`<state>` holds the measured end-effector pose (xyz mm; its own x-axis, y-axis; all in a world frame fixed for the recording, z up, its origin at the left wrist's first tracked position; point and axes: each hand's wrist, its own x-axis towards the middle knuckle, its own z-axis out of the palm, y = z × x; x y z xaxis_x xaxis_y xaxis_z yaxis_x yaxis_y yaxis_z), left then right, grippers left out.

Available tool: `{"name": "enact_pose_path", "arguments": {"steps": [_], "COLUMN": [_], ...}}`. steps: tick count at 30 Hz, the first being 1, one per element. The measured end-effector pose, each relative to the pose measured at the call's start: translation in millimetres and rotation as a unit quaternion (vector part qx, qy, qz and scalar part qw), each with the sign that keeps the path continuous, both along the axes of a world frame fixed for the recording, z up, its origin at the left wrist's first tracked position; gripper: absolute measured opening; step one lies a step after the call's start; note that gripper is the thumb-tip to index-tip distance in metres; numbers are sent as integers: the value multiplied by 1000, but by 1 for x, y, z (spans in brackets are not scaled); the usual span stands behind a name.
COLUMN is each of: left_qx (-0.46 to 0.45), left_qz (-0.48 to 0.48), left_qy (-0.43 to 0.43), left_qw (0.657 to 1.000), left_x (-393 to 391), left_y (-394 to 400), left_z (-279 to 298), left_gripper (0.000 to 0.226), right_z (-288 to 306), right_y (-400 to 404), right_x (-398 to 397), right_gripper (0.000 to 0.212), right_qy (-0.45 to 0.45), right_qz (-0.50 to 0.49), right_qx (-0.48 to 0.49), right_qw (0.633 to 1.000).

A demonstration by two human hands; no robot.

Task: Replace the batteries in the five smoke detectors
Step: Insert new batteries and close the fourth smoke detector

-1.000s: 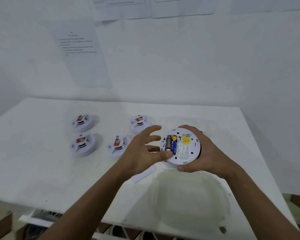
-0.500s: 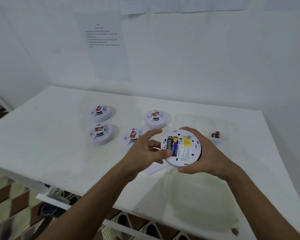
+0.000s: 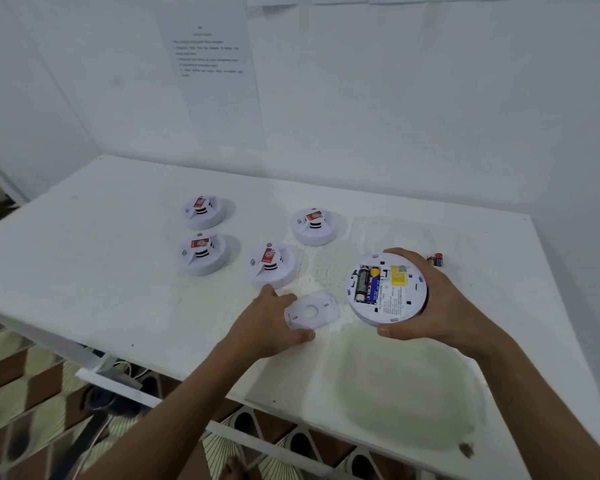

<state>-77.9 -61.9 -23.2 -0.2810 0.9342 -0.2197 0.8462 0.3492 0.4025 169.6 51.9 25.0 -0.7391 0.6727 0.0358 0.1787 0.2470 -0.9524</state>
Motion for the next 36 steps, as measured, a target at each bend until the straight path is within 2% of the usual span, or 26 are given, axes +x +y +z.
{"name": "enact_pose_path", "arguments": {"steps": [6,13,15,20,25,27,32,36], "left_qx": [62,266,294,253,216,209,186,163], "left_qz": [7,62,27,-103,-124,-133,-171,-197], "left_qy": [-12,-36,-54,-107,-134,-143,-123,-148], "left_qw": [998,961,954,956,959,958,960,955], "left_x": [-10,-47,-55,-66,-102,-115,-147,-165], "left_y": [-12,-30,-26,-9,1,3,8,12], "left_z": [1,60,81,102,99,98,95,100], "left_gripper": [46,59,56,47,53,52,65,75], "right_z": [-2,2,5,13,16,15,14,14], "right_y": [-1,-4,-7,-18,-25,-28,-32,-36], "right_x": [-10,-48,-66,-112,-146,-157,-182,-198], "right_gripper": [97,98,97,101,114,113,111,108], "right_qy": [-19,-24,-17,-6,-1,0,-5,5], "right_qz": [17,22,19,6,-9,-16,-42,-60], "right_qx": [-7,-3,-1,6,-13,-13,-5,-2], "right_qw": [1000,999,1000,1000,1000,1000,999,998]}}
